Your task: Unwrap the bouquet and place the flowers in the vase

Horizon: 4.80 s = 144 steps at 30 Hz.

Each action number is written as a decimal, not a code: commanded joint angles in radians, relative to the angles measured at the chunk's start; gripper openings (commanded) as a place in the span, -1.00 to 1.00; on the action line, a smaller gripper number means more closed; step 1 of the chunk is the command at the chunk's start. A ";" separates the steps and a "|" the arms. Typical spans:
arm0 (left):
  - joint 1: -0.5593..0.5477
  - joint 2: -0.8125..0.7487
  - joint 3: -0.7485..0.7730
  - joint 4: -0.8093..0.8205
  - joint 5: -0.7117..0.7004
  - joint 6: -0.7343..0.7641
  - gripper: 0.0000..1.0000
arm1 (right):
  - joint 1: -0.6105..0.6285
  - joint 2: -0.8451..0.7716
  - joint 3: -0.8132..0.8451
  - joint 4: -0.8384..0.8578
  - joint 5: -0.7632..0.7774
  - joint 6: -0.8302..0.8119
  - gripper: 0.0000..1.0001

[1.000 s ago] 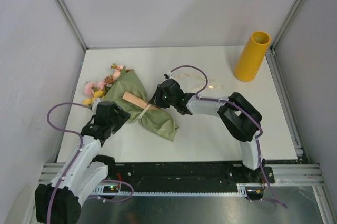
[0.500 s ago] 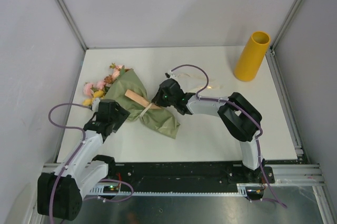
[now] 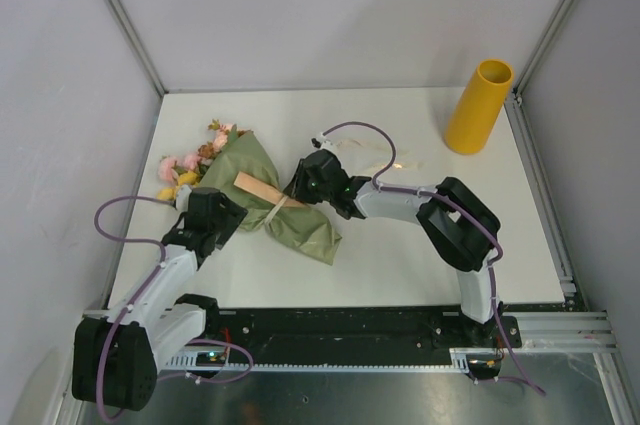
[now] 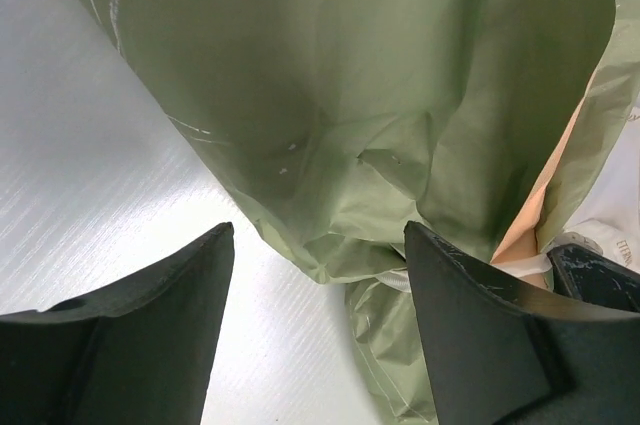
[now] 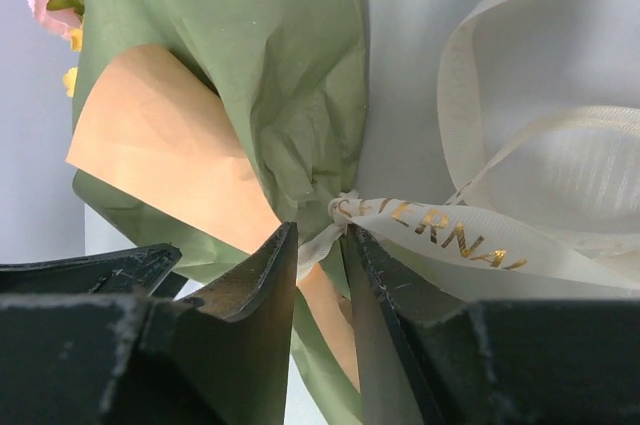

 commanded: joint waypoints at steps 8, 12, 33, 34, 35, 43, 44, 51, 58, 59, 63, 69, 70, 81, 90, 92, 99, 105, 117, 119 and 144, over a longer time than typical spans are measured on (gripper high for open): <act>0.012 -0.013 -0.012 0.038 -0.048 0.002 0.49 | 0.018 -0.086 0.030 -0.014 -0.003 0.007 -0.30; 0.014 -0.013 -0.018 0.042 -0.053 0.000 0.49 | 0.024 -0.065 0.030 -0.022 -0.009 0.037 -0.31; 0.020 0.023 -0.028 0.076 -0.053 -0.002 0.49 | 0.060 0.013 0.030 -0.030 0.105 0.118 -0.27; 0.021 0.027 -0.026 0.077 -0.053 0.000 0.49 | 0.056 0.020 0.030 -0.017 0.098 0.117 -0.28; 0.022 0.030 -0.024 0.078 -0.053 0.001 0.49 | 0.052 0.025 0.030 -0.005 0.087 0.117 -0.28; 0.025 0.058 -0.017 0.096 -0.060 0.010 0.46 | 0.020 0.052 0.031 0.064 0.035 0.105 -0.31; 0.025 0.062 -0.016 0.099 -0.059 0.010 0.46 | 0.018 0.053 0.030 0.070 0.029 0.101 -0.31; 0.025 0.089 -0.009 0.114 -0.054 0.021 0.39 | 0.000 0.069 0.031 0.136 -0.038 0.078 -0.32; 0.026 0.073 -0.026 0.138 -0.049 0.025 -0.15 | -0.007 0.071 0.030 0.174 -0.073 0.057 -0.75; 0.025 0.066 -0.030 0.141 -0.056 0.025 -0.35 | -0.007 0.065 0.030 0.175 -0.082 0.049 -0.85; 0.027 0.044 -0.048 0.149 -0.081 0.017 -0.94 | -0.009 0.031 0.028 0.157 -0.095 0.024 -0.99; 0.026 0.053 -0.051 0.150 -0.103 0.002 -1.00 | -0.012 -0.025 0.004 0.144 -0.105 -0.005 -1.00; 0.026 0.055 -0.051 0.149 -0.104 -0.001 -1.00 | -0.013 -0.037 -0.004 0.141 -0.104 -0.012 -1.00; 0.026 0.042 -0.063 0.149 -0.124 -0.019 -1.00 | -0.106 -0.143 -0.123 0.141 -0.167 -0.081 -1.00; 0.027 0.044 -0.074 0.148 -0.139 -0.039 -1.00 | -0.150 -0.195 -0.151 0.151 -0.235 -0.123 -1.00; 0.027 0.049 -0.073 0.149 -0.144 -0.040 -1.00 | -0.156 -0.205 -0.153 0.150 -0.242 -0.132 -1.00; 0.026 0.057 -0.065 0.148 -0.147 -0.046 -1.00 | -0.186 -0.255 -0.161 0.116 -0.230 -0.164 -1.00; 0.026 0.054 -0.061 0.146 -0.138 -0.061 -1.00 | -0.175 -0.274 -0.162 0.099 -0.229 -0.177 -1.00; 0.039 -0.031 -0.102 0.063 -0.196 -0.065 -1.00 | -0.152 -0.358 -0.177 -0.107 -0.151 -0.267 -1.00; 0.041 -0.013 -0.097 0.062 -0.192 -0.060 -1.00 | -0.152 -0.373 -0.177 -0.116 -0.153 -0.276 -1.00; 0.055 0.006 -0.075 0.062 -0.187 -0.064 -1.00 | -0.301 -0.587 -0.218 -0.300 -0.056 -0.344 -1.00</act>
